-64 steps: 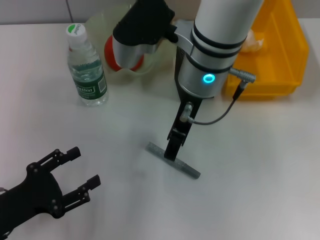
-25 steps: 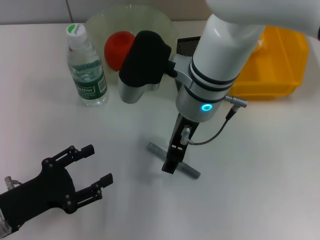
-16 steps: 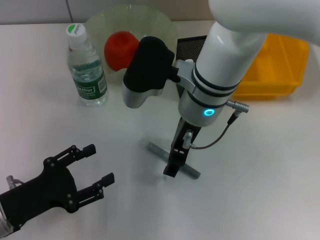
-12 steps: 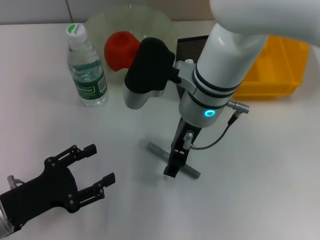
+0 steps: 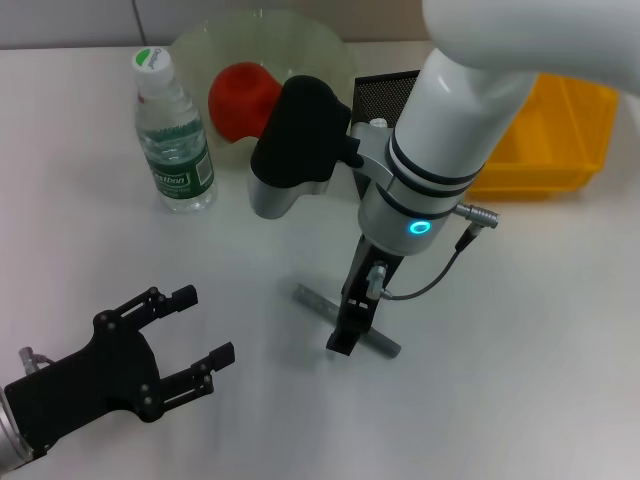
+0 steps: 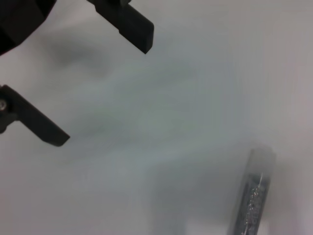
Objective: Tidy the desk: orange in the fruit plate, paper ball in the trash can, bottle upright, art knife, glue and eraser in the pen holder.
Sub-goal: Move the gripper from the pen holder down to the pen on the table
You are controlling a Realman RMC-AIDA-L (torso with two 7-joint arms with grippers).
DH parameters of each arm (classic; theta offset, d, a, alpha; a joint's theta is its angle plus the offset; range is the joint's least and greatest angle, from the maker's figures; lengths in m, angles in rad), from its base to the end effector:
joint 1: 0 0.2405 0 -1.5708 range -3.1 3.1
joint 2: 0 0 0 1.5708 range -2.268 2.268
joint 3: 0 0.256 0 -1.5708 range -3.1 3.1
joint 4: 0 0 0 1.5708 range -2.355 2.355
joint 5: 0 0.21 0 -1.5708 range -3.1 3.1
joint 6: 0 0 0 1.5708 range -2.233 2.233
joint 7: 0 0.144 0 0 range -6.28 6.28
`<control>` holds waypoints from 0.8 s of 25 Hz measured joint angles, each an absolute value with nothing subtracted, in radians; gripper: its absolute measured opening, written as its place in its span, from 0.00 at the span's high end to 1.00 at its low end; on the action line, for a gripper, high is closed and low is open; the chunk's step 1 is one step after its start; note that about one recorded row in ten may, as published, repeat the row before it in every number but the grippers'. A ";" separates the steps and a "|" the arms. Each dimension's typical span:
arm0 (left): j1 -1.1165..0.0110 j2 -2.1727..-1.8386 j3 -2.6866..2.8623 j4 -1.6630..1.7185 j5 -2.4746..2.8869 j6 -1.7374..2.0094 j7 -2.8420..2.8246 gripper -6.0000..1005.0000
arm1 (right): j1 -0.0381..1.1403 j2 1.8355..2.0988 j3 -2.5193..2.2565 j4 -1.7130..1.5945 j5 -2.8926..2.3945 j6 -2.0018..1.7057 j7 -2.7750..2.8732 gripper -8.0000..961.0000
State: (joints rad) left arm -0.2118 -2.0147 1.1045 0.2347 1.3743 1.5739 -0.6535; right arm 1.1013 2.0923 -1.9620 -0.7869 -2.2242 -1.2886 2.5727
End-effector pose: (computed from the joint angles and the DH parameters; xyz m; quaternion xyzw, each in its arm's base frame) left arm -0.3340 0.2063 -0.0372 -0.9062 -0.1598 -0.3179 0.2284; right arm 0.1003 0.3458 -0.1316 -0.9493 0.1444 -0.2777 0.0283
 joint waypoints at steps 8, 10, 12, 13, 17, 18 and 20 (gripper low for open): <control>-0.214 -2.014 1.104 0.235 1.374 1.571 -0.653 0.22 | 1.097 2.092 -1.962 -0.787 -2.224 -1.289 2.563 0.28; -0.215 -2.014 1.104 0.235 1.374 1.571 -0.653 0.22 | 1.097 2.092 -1.962 -0.787 -2.224 -1.291 2.563 0.28; -0.217 -2.014 1.104 0.235 1.374 1.571 -0.653 0.22 | 1.097 2.092 -1.962 -0.787 -2.224 -1.296 2.562 0.28; -0.217 -2.014 1.104 0.235 1.374 1.571 -0.653 0.22 | 1.097 2.092 -1.962 -0.787 -2.224 -1.296 2.562 0.29; -0.221 -2.014 1.104 0.235 1.374 1.571 -0.653 0.22 | 1.097 2.092 -1.962 -0.787 -2.224 -1.297 2.562 0.29; -0.221 -2.014 1.104 0.235 1.375 1.571 -0.653 0.22 | 1.097 2.092 -1.962 -0.787 -2.224 -1.298 2.561 0.29; -0.221 -2.014 1.104 0.235 1.381 1.571 -0.653 0.22 | 1.096 2.092 -1.962 -0.787 -2.224 -1.300 2.561 0.30</control>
State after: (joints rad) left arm -0.2210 -2.0140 1.1044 0.2347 1.3806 1.5707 -0.6535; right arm 1.0962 2.0923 -1.9619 -0.7869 -2.2242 -1.2995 2.5606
